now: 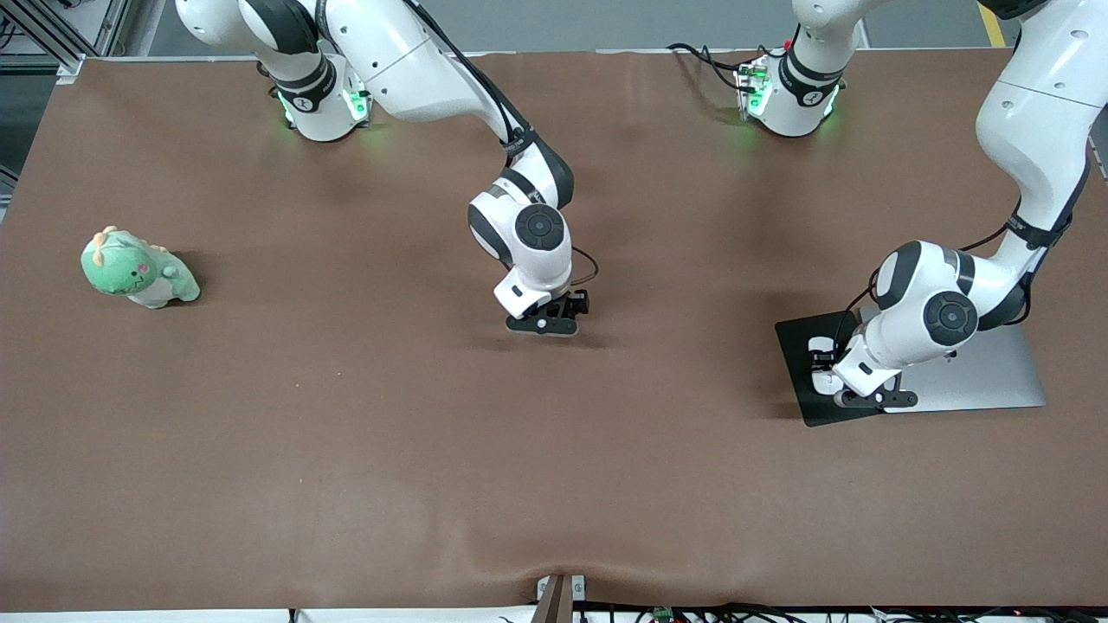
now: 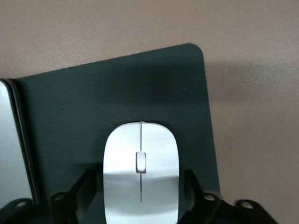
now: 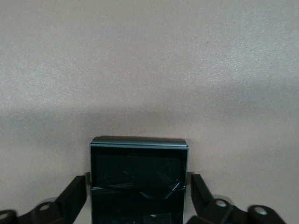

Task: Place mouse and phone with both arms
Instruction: 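Lower the mouse onto the pad while the right gripper grasps the phone, then release the mouse and raise the left gripper while the right gripper carries the phone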

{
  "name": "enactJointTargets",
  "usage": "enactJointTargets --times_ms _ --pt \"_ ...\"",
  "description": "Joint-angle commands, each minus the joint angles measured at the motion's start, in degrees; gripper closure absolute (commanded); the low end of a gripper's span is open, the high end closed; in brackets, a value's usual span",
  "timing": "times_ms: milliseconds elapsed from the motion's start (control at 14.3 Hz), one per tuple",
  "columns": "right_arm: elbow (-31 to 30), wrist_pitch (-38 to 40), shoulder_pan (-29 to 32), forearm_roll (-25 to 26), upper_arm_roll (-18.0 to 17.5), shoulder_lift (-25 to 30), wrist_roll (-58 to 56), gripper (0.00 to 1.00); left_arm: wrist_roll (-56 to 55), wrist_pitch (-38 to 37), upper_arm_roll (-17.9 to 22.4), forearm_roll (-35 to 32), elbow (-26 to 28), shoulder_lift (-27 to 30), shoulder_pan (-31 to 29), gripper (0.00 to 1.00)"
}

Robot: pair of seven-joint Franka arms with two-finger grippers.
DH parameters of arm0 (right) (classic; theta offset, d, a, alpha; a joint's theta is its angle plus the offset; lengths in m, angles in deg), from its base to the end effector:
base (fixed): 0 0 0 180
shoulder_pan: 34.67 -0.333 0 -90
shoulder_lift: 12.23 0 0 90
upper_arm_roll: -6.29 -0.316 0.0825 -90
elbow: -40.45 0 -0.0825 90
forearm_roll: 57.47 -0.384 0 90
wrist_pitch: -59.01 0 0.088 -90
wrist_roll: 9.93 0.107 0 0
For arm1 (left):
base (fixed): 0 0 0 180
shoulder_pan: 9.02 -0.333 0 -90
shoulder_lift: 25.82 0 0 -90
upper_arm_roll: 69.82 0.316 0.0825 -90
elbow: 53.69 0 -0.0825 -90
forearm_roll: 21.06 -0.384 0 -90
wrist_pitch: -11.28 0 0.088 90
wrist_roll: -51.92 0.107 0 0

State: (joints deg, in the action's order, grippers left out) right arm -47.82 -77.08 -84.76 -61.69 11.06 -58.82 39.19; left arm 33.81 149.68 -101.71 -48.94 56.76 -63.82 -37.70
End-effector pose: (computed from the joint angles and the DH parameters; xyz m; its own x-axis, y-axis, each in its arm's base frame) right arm 0.4905 0.5096 0.1742 0.9955 -0.0921 0.0225 -0.0918 -0.9957 -0.0136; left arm 0.6151 -0.0220 0.1816 0.9990 -0.0281 -0.0342 -0.0275 -0.9995 0.0179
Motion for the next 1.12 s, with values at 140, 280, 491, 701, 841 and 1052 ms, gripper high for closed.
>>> enactJointTargets --times_ms 140,280,491,701,841,1052 --pt "1.08 0.12 -1.15 0.44 0.77 -0.69 1.24 1.0 -0.78 -1.63 -0.98 -1.47 0.73 5.82 -0.15 0.0" --pt "1.43 1.52 -0.36 0.18 0.86 0.27 0.98 1.0 0.26 -3.13 -2.03 -1.38 0.82 8.98 -0.32 0.0" --pt "1.87 9.68 0.87 -0.35 2.7 5.44 1.5 1.0 -0.87 -3.57 -4.23 -1.29 0.73 11.45 -0.41 0.0" --pt "1.61 16.01 3.06 -0.18 4.81 11.42 0.63 1.0 -0.44 -3.57 -4.67 -0.59 0.56 13.83 -0.41 0.0" --pt "1.26 19.53 6.04 0.09 5.08 14.85 -1.03 1.0 0.09 -4.53 -5.28 -0.33 0.82 15.84 -0.67 0.0" --pt "0.56 26.29 12.19 0.17 5.08 20.38 -9.1 1.0 0.18 -7.08 -7.13 2.9 0.2 18.13 -0.67 0.0"
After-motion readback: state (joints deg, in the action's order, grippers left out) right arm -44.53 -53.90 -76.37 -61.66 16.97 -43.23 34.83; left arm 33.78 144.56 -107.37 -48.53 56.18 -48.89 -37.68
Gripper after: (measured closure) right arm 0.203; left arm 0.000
